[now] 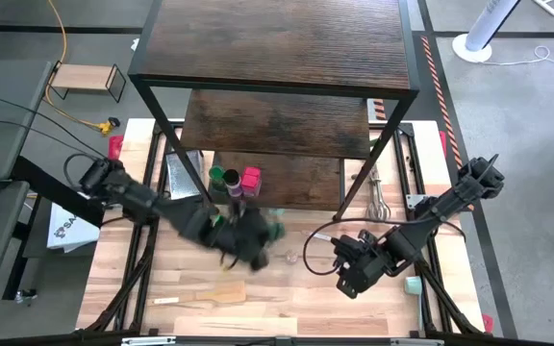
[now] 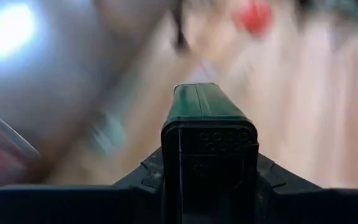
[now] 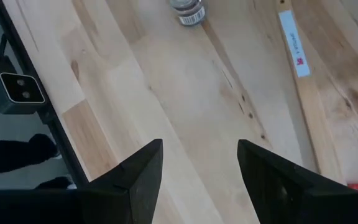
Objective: Shelf spices
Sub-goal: Put the green seasoning can onto the shelf, then put the brown seasoning bottle onto the shelf
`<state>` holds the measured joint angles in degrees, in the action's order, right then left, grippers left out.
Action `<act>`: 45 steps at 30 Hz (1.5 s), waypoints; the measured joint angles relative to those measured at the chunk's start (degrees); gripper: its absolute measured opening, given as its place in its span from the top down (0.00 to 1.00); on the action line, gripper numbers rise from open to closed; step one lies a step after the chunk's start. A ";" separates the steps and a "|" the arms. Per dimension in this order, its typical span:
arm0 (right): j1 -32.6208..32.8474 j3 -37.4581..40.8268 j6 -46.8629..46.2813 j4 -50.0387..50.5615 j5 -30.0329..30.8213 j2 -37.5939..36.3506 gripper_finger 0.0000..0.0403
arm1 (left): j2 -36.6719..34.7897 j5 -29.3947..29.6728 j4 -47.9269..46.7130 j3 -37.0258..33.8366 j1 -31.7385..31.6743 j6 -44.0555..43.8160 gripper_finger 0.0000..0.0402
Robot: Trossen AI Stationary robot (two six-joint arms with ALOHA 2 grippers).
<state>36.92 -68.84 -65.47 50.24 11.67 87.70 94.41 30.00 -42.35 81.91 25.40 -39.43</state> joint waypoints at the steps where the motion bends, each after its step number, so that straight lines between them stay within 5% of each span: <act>1: 0.26 0.00 -0.40 -0.04 0.51 -0.02 0.49 | -0.03 0.95 0.02 1.79 -2.16 1.42 0.73; 8: 0.75 0.00 -1.62 -0.14 2.03 -0.04 0.49 | -0.09 -3.16 -1.77 6.40 -16.21 2.42 0.73; 13: 0.75 0.00 -1.62 -0.28 2.47 -0.04 0.49 | -0.07 -3.27 -2.24 6.25 -20.56 -0.34 0.73; 23: 0.62 0.00 -1.64 -0.31 3.35 -0.04 0.49 | -0.07 -4.39 -5.39 6.25 -21.50 1.62 0.73; 31: 0.59 0.00 -2.27 -0.32 3.35 -0.04 0.49 | -0.07 -1.06 -7.15 6.25 -21.22 1.61 0.57; 40: 0.58 0.00 -3.72 -1.37 3.35 -0.04 0.49 | -0.05 -1.42 -5.77 6.49 -21.22 1.77 0.60; 45: 0.65 -0.02 -3.65 -1.66 2.88 -0.04 0.49 | -0.79 -9.70 0.33 8.31 -20.49 8.04 0.63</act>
<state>37.58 -68.86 -69.12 48.58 14.55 87.66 93.62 20.31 -42.02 90.22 4.91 -31.40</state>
